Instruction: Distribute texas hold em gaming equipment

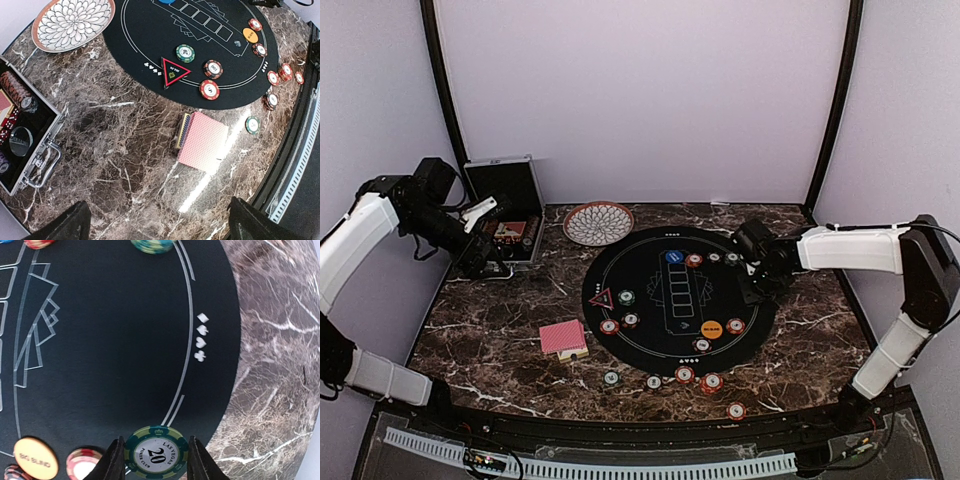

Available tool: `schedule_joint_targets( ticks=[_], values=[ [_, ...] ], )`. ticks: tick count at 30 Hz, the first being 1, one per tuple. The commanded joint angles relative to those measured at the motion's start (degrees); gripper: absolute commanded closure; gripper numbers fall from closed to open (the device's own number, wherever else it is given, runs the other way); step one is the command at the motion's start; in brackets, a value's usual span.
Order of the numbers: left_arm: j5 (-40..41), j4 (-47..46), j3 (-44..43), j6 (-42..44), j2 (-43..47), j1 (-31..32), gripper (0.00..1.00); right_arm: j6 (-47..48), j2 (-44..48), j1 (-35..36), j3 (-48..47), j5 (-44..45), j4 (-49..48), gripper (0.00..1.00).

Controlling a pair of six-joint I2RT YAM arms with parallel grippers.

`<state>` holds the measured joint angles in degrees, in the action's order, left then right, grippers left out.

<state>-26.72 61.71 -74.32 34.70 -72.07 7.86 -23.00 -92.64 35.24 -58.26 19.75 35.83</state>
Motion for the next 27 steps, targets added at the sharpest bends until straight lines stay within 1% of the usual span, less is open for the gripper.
schedule_joint_targets(
  ticks=[1,9,11,14,15,17,18,20,24,27],
  values=[
    [-3.0,3.9,-0.1,3.1,-1.4,0.5,0.01,-2.0,0.9,-0.7,1.5,-0.5,-0.6,0.72],
    [-2.4,3.3,2.4,4.1,-2.0,1.6,0.01,-3.1,-1.7,-1.1,3.2,-1.8,-2.4,0.65],
    [-2.5,2.6,3.1,4.0,-2.0,1.9,0.01,-3.2,-2.3,-1.4,3.1,-1.9,-2.6,0.6],
    [-1.5,0.9,5.1,3.1,-1.7,2.8,0.01,-3.3,-2.9,-1.8,3.0,-2.4,-2.9,0.49],
    [-0.6,-1.3,5.8,2.4,-1.2,3.8,0.01,-3.4,-3.1,-1.8,3.0,-2.5,-2.8,0.45],
    [3.5,-4.5,8.1,0.0,-0.5,5.9,0.01,-3.7,-3.6,-1.8,2.6,-2.9,-2.7,0.37],
    [5.7,-5.0,9.2,-0.5,-0.1,6.6,0.01,-3.8,-3.8,-1.9,2.4,-3.1,-2.5,0.36],
    [7.4,-5.1,10.2,-0.3,0.1,8.4,0.01,-4.2,-3.8,-1.8,1.3,-3.0,-1.4,0.35],
    [7.8,-2.6,10.3,0.4,0.3,11.7,0.01,-4.7,-0.8,-1.8,-2.5,-1.4,1.6,0.33],
    [7.8,-2.6,10.1,0.0,-0.1,14.8,0.01,-4.6,1.7,-1.3,-5.8,-2.2,2.9,0.27]
  ],
)
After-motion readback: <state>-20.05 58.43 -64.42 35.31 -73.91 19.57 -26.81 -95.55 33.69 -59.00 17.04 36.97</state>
